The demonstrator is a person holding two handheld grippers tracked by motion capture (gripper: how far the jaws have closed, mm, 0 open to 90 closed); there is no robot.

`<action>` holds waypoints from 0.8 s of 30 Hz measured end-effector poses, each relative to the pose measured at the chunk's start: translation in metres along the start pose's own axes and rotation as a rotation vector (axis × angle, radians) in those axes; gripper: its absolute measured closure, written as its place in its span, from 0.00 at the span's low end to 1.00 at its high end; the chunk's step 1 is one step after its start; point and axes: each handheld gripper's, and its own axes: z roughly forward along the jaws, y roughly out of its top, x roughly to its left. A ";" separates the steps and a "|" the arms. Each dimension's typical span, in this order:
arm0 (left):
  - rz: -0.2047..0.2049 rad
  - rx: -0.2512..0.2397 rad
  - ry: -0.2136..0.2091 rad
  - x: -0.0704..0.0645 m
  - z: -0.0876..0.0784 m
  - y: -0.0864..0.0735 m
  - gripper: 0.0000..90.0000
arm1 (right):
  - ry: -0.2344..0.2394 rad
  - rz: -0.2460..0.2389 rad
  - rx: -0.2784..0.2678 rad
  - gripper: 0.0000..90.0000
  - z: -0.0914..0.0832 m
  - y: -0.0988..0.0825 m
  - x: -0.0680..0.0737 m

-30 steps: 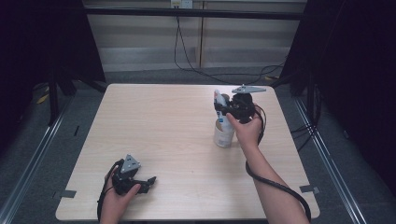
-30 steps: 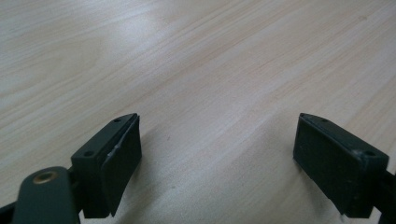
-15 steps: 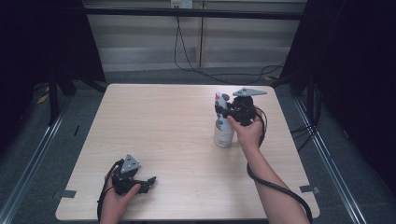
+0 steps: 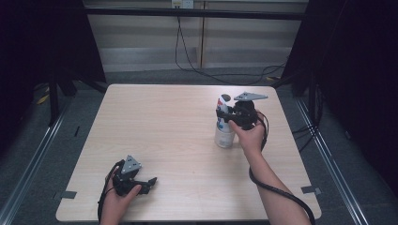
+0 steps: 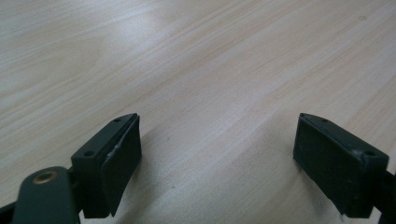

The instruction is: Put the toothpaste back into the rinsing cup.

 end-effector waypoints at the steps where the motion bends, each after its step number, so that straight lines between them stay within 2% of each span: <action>1: 0.000 0.000 0.000 0.000 0.000 0.000 0.17 | 0.004 0.003 0.008 0.69 0.000 -0.002 0.000; 24: 0.000 0.000 0.000 0.000 0.000 0.000 0.17 | 0.005 -0.002 0.040 0.66 -0.005 -0.019 0.001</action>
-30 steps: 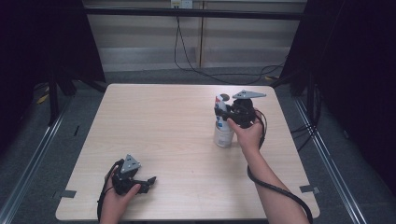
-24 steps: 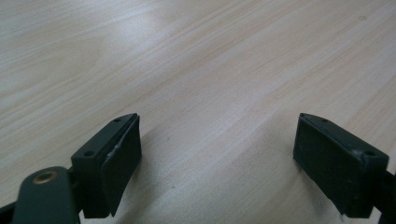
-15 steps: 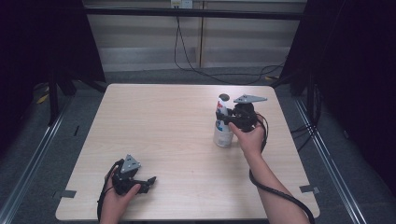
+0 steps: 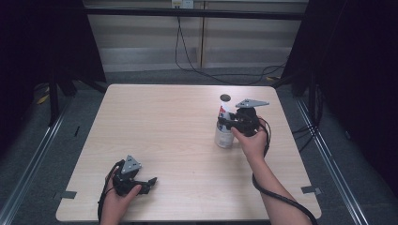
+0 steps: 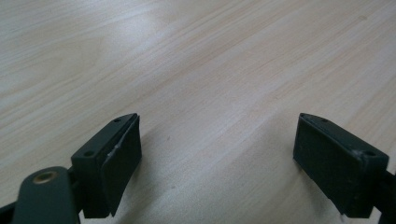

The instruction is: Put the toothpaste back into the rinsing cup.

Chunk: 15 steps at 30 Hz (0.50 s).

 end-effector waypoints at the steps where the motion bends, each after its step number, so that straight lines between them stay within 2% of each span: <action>1: 0.000 0.000 0.001 0.000 0.000 0.000 0.17 | -0.001 -0.001 0.006 0.66 0.000 -0.001 0.000; 15: 0.001 0.000 0.001 0.000 0.000 0.000 0.17 | 0.008 -0.022 0.033 0.66 0.003 -0.010 0.003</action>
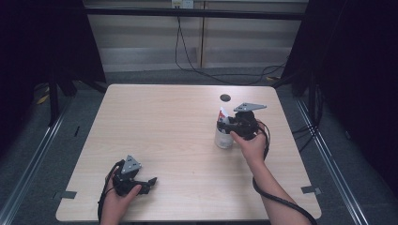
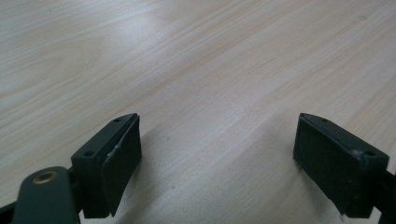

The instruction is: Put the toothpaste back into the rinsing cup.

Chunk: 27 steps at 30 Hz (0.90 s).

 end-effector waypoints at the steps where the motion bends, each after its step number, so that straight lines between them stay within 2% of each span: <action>1: 0.000 0.000 0.000 0.000 0.000 0.000 0.17 | 0.001 0.002 -0.001 0.66 0.000 -0.001 0.000; 19: 0.000 0.000 0.000 0.000 0.000 0.000 0.17 | 0.009 0.012 -0.010 0.64 -0.002 -0.005 -0.002; 27: 0.000 0.000 0.000 0.000 0.000 0.000 0.17 | 0.012 -0.005 -0.008 0.63 -0.005 -0.008 0.001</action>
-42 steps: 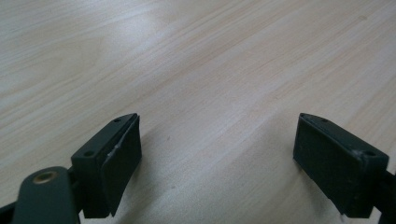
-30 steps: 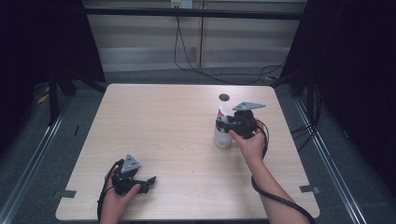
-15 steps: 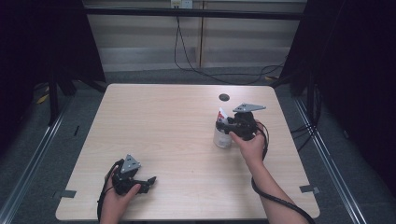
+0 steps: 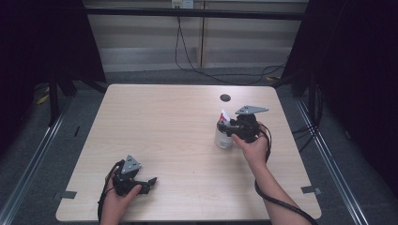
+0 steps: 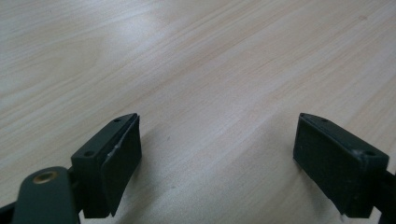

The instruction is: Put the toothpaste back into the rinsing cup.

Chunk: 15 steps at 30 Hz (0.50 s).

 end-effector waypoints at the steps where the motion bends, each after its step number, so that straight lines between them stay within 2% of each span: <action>1: 0.000 0.000 0.000 0.000 0.000 0.000 0.17 | 0.005 -0.004 -0.001 0.63 -0.001 -0.001 0.001; 10: -0.001 0.001 -0.001 0.000 0.000 0.000 0.17 | 0.006 -0.006 0.003 0.62 -0.004 -0.002 0.002; 15: -0.001 0.000 -0.002 0.000 0.000 0.000 0.17 | 0.003 0.010 0.008 0.57 -0.006 -0.003 -0.001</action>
